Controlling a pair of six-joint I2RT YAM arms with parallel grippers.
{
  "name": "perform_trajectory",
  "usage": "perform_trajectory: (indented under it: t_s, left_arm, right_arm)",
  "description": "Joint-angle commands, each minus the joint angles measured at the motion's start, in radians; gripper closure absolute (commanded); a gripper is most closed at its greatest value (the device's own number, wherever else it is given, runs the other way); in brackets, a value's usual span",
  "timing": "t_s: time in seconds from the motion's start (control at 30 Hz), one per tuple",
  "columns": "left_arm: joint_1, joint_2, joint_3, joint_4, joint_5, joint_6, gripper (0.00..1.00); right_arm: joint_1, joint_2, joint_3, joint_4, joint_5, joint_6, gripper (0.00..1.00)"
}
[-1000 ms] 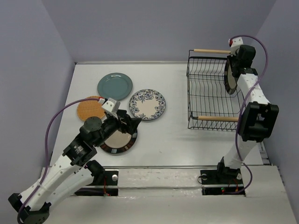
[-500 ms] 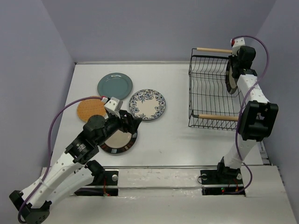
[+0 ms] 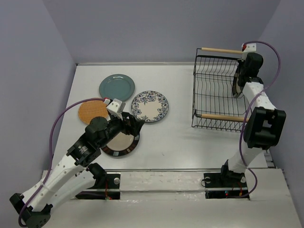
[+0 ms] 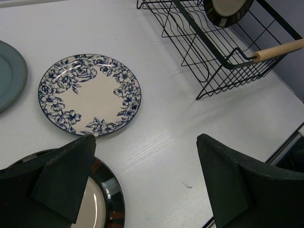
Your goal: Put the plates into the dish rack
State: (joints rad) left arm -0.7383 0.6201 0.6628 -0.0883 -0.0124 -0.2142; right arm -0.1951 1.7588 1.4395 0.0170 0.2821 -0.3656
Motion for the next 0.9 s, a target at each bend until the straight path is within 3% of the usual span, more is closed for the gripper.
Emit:
perform_trajectory:
  t_s: [0.0,0.7,0.87]
  left_arm:
    - [-0.001,-0.005,0.044,0.036,-0.004,0.013,0.01]
    - [0.01,0.01,0.046,0.035,-0.009,0.013,0.01]
    - [0.014,0.015,0.044,0.038,0.0,0.012,0.01]
  right_arm:
    - [-0.004,-0.059,0.044,0.218,0.058,0.008,0.93]
    - [-0.013,0.067,0.114,0.186,-0.044,0.07,0.93]
    - [-0.013,0.087,0.108,0.187,-0.055,0.085,0.74]
